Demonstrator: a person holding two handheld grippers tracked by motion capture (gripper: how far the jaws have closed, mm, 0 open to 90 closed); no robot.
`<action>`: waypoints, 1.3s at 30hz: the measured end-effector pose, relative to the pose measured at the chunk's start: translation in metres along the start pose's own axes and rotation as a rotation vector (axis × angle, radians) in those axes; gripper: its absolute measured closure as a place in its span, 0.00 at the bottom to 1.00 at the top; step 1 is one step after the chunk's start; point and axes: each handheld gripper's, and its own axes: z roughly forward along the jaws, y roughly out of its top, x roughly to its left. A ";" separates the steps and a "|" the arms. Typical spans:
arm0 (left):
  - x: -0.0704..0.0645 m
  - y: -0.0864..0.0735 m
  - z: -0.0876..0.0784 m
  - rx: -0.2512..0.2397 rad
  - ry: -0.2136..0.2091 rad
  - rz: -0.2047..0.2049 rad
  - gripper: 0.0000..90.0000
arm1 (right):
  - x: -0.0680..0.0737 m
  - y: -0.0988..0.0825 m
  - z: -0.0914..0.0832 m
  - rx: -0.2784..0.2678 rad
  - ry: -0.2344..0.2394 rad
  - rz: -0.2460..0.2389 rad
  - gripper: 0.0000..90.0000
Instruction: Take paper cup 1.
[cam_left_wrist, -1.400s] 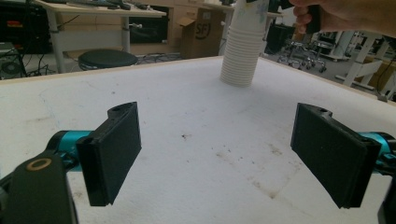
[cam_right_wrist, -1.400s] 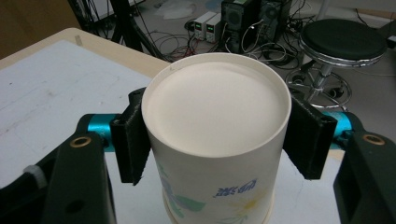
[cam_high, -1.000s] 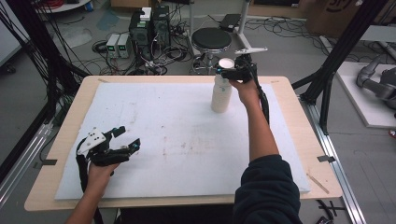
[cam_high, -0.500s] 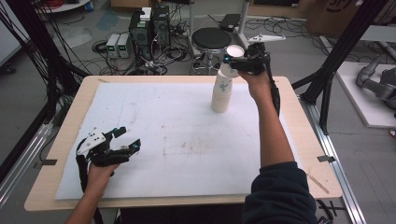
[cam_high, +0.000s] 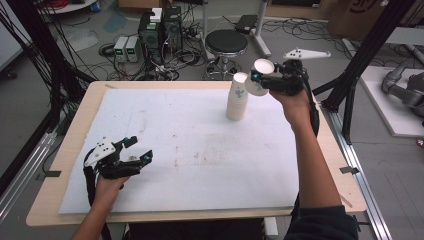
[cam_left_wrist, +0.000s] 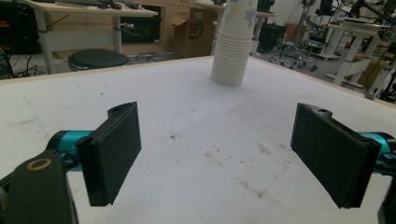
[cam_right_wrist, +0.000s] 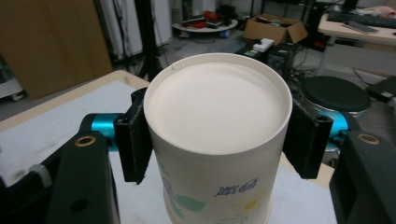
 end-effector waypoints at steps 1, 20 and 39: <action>-0.001 0.000 0.000 0.002 -0.003 0.001 0.18 | 0.003 -0.005 -0.003 -0.003 0.015 -0.004 0.39; -0.012 0.002 0.005 0.007 -0.075 0.019 0.17 | 0.052 -0.111 -0.007 0.081 0.304 -0.074 0.39; -0.013 0.002 0.008 -0.011 -0.116 0.047 0.17 | 0.074 -0.128 0.002 0.076 0.335 -0.102 0.39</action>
